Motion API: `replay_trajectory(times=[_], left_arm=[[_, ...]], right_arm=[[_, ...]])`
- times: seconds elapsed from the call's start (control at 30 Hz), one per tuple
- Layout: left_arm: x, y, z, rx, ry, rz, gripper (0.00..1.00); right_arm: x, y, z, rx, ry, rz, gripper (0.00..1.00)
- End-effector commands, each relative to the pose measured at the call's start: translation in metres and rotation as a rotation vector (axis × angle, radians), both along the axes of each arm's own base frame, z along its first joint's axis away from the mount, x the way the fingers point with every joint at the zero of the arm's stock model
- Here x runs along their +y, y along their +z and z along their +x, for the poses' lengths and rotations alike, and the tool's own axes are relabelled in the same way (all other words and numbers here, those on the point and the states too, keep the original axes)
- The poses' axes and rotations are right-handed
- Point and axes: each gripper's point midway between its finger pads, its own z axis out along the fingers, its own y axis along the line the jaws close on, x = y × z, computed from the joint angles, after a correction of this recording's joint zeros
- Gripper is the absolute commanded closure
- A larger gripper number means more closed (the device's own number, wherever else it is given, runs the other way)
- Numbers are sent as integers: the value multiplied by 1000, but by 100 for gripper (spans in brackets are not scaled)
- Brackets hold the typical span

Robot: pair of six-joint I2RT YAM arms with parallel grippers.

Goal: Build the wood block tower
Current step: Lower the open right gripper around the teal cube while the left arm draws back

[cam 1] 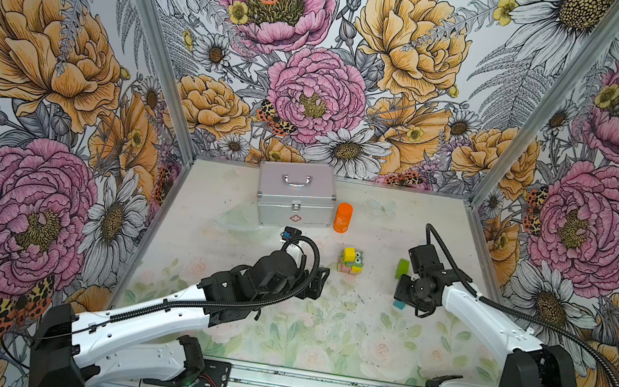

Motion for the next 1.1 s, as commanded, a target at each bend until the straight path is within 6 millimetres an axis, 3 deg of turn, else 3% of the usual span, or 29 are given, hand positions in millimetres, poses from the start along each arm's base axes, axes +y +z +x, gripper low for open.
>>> replay_trajectory(times=[0.0,0.23,0.47,0.77,1.07], left_arm=[[2,2,0,-8,1,-17,1],[2,0,0,-4,2,-17,1],[4,-2,3,-9,8,-11,1],[9,-15,13,10,14,-22,1],[18,-35,27,26,19,-42,1]], right_arm=[[-5,6,-1,-23,-22,-7,50],[-4,4,-3,-14,-23,5,49],[-9,30,10,-77,-26,-1,45],[-23,20,-1,-39,-73,25,28],[-26,14,-12,-12,-99,94,25]])
